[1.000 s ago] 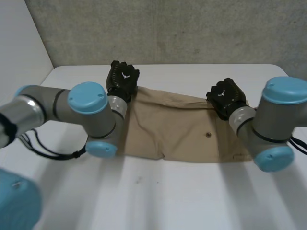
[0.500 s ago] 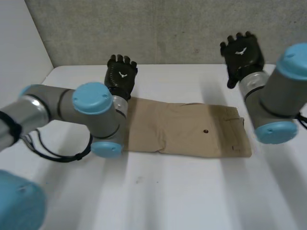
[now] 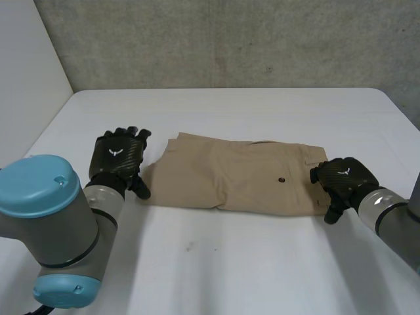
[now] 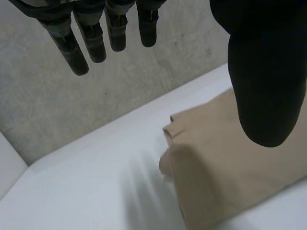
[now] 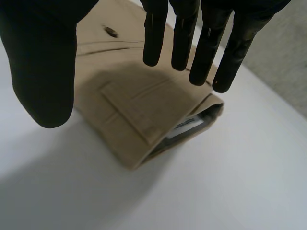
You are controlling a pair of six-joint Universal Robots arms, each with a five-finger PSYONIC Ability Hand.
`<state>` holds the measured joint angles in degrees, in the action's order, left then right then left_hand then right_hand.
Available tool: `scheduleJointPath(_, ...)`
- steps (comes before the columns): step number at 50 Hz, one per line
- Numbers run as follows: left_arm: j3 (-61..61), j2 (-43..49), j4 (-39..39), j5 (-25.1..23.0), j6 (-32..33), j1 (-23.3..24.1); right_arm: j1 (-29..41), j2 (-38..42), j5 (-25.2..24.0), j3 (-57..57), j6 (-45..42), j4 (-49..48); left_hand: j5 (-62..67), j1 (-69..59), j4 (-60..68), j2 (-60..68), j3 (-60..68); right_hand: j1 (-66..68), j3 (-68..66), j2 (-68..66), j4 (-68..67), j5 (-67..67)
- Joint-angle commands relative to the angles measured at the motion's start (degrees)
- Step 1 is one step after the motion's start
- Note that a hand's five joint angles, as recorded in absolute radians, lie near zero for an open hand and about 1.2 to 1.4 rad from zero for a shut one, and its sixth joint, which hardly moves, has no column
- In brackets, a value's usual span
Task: Fold the shorts.
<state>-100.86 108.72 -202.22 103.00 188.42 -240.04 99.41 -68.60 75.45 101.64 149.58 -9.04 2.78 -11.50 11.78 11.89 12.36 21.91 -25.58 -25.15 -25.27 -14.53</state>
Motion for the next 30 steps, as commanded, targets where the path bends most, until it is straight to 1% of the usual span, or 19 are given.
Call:
scheduleJointPath(1, 0.22, 1.49, -0.2, 0.0, 0.28, -0.17, -0.35, 4.34, -0.39, 1.11, -0.43, -9.16, -2.78, 1.5, -1.78, -1.89, -2.36, 12.89, -9.23, -9.65, -9.53, -10.28)
scheduleJointPath(3, 0.22, 1.49, -0.37, 0.01, 0.28, -0.17, -0.35, 6.37, 0.05, 0.4, -0.52, -9.07, -2.78, 1.5, -1.78, -1.89, -2.36, 14.24, -10.57, -10.99, -10.88, -11.62)
scheduleJointPath(5, 0.13, 1.67, -0.63, 0.0, 0.28, -0.17, -0.35, 7.87, 0.4, -0.65, -0.79, -9.51, -2.78, 1.5, -1.78, -1.89, -2.36, 23.44, -19.77, -20.2, -20.08, -20.82)
scheduleJointPath(6, 0.13, 1.76, -0.64, 0.09, 0.28, -0.17, -0.35, 8.22, 0.4, -1.0, -0.79, -9.51, -2.78, 1.5, -1.78, -1.89, -2.36, 34.15, -30.48, -30.91, -30.79, -31.54)
scheduleJointPath(7, 0.13, 1.84, -0.72, 0.09, 0.28, -0.17, -0.44, 8.31, 0.22, -1.62, -0.79, -9.33, -2.78, 1.5, -1.78, -1.89, -2.36, 57.85, -54.18, -54.61, -54.49, -55.23)
scheduleJointPath(12, -0.04, 2.02, -0.72, 0.09, 0.28, -0.17, -2.11, 7.26, 0.22, -1.97, -1.4, -8.81, -2.78, 1.5, -1.78, -1.89, -2.36, 58.09, -54.42, -54.85, -54.73, -55.47)
scheduleJointPath(15, -0.04, 2.02, -0.64, 0.09, 0.28, -0.17, -3.69, 5.07, 0.49, -1.53, -3.68, -8.1, -2.78, 1.5, -1.78, -1.89, -2.36, 58.09, -54.42, -54.85, -54.73, -55.47)
scheduleJointPath(20, -0.22, 2.02, -0.64, 0.18, 0.28, -0.17, -6.59, -0.65, 1.54, -1.44, -11.67, -5.38, -2.78, 1.5, -1.78, -1.89, -2.36, 58.09, -54.42, -54.85, -54.73, -55.47)
scheduleJointPath(21, -0.22, 1.93, -0.64, 0.18, 0.28, -0.08, -7.2, -1.44, 2.15, -1.71, -15.16, -4.68, -2.78, 1.5, -1.78, -1.89, -2.36, 58.09, -54.42, -54.85, -54.73, -55.47)
scheduleJointPath(23, -0.31, 1.93, -0.64, 0.18, 0.28, -0.08, -7.65, -1.97, 2.94, -2.15, -19.05, -4.06, -2.78, 1.5, -1.78, -1.89, -2.36, 58.09, -54.42, -54.85, -54.73, -55.47)
scheduleJointPath(26, -0.66, 1.67, -0.64, 0.18, 0.28, -0.08, -6.86, -2.15, 6.37, -4.69, -30.98, -4.06, -2.78, 1.5, -1.78, -1.89, -2.36, 58.09, -54.42, -54.85, -54.73, -55.47)
scheduleJointPath(27, -0.66, 1.67, -0.64, 0.18, 0.28, -0.08, -5.47, -2.15, 6.81, -5.65, -34.85, -4.15, -2.78, 1.5, -1.78, -1.89, -2.36, 58.09, -54.42, -54.85, -54.73, -55.47)
scheduleJointPath(28, -0.66, 1.67, -0.64, 0.18, 0.28, -0.08, -4.06, -2.15, 6.81, -6.27, -36.54, -4.15, -2.78, 1.5, -1.78, -1.89, -2.36, 58.09, -54.42, -54.85, -54.73, -55.47)
scheduleJointPath(29, -0.66, 1.67, -0.64, 0.27, 0.28, 0.01, -0.48, -1.89, 6.47, -7.58, -39.6, -4.41, -2.78, 1.5, -1.78, -1.89, -2.36, 58.09, -54.42, -54.85, -54.73, -55.47)
scheduleJointPath(30, -0.92, 1.49, -0.64, 0.27, 0.28, 0.01, 1.65, -1.54, 6.03, -8.38, -41.2, -4.58, -2.78, 1.5, -1.78, -1.89, -2.36, 58.09, -54.42, -54.85, -54.73, -55.47)
